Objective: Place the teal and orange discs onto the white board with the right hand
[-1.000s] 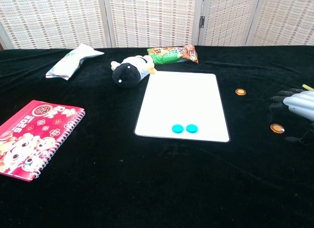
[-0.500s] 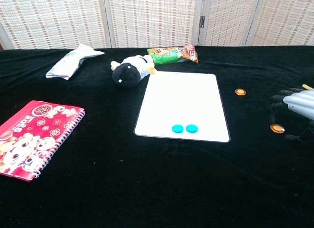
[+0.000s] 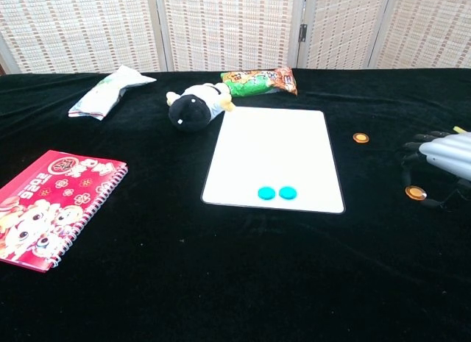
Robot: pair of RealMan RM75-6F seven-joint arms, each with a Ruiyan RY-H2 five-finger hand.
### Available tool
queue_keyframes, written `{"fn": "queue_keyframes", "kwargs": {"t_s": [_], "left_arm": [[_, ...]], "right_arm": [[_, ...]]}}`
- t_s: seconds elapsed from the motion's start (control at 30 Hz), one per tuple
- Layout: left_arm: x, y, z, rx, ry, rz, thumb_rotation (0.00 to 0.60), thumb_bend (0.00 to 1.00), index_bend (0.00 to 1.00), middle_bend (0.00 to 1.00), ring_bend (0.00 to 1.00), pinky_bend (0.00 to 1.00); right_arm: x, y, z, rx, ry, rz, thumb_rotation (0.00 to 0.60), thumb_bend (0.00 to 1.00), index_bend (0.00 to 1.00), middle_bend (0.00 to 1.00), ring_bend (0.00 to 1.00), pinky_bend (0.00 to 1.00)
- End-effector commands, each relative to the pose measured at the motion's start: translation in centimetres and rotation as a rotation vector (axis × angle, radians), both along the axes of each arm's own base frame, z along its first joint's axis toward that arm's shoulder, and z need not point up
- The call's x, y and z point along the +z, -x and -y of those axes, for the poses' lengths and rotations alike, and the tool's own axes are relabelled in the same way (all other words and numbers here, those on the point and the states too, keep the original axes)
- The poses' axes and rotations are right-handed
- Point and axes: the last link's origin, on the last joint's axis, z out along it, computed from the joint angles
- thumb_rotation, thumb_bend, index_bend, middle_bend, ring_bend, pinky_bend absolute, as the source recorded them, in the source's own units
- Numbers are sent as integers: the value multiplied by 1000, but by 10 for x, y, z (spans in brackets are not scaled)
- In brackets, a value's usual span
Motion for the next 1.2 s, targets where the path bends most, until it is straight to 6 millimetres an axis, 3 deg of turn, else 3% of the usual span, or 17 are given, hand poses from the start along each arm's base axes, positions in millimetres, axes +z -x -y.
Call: {"fn": "queue_keyframes", "kwargs": {"t_s": [0.03,0.33,0.53,0.9,1.2], "left_arm": [[0,0,0,1,0,0,600,269,0,0,62,0],[1,2,1,6,-3,2,600,269,0,0,62,0],[2,1,2,1,-9,5,600,269,0,0,63,0],[5,1,7,6,-18,0,600,269,0,0,62,0],[7,3,11,19,-22,-2,600,269,0,0,63,0]], "right_arm": [[-1,0,1,0,-2,-1,600,292,443,132,0,0],[5,-13,2,34,17,35,600,316,466,148,3,0],[4,-48,13,105,11,76,600,315,466,148,2,0],[-48,-137,41,209,-68,139,600,316,466,147,2,0],[-67,-167,64,198,-55,120,600,316,467,144,0,0]]}}
